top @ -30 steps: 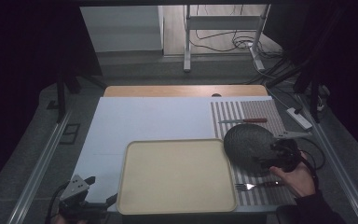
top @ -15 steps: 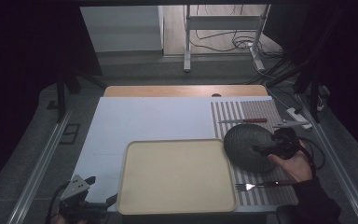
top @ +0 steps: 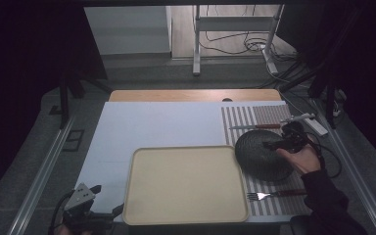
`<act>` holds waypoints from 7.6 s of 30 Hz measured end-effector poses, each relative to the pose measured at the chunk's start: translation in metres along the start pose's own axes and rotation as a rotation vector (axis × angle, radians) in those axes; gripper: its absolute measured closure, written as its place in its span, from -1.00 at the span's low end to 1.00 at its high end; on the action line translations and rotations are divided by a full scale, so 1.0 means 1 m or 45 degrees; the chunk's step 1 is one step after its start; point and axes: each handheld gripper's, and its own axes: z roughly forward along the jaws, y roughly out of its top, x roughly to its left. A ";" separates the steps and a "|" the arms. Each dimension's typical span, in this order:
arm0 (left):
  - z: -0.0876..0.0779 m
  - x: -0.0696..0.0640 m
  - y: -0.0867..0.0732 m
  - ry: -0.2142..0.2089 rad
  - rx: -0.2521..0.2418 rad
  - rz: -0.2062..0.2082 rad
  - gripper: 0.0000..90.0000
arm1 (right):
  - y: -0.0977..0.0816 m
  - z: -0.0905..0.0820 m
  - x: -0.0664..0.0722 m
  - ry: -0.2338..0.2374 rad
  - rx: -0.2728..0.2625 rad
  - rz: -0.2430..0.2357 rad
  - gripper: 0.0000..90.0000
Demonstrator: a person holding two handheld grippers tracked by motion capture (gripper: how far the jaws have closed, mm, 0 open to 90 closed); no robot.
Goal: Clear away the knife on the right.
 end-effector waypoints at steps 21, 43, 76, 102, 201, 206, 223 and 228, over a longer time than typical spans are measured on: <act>0.000 0.002 0.000 -0.004 -0.005 -0.020 -1.00 | 0.034 0.038 -0.031 -0.045 0.027 0.058 -0.77; 0.001 0.000 0.001 -0.005 0.008 -0.002 -1.00 | 0.055 0.072 -0.079 -0.129 0.099 0.078 1.00; 0.002 -0.003 0.001 -0.011 0.028 0.044 -0.99 | 0.032 0.073 -0.078 -0.145 0.239 0.062 1.00; 0.003 -0.005 0.002 -0.006 0.043 0.071 -0.99 | 0.059 0.077 -0.053 -0.140 0.151 0.096 -0.42; 0.002 -0.003 0.001 -0.013 0.026 0.051 -0.99 | 0.012 0.016 0.050 0.131 0.078 -0.211 0.73; 0.002 -0.003 0.001 -0.012 0.026 0.054 -0.99 | 0.003 0.011 0.075 0.175 0.070 -0.241 0.73; 0.001 -0.003 0.001 -0.012 0.013 0.046 -1.00 | -0.019 0.005 0.132 0.231 0.100 -0.307 0.73; 0.001 -0.003 0.001 -0.013 0.012 0.046 -1.00 | -0.023 0.003 0.142 0.243 0.104 -0.322 0.73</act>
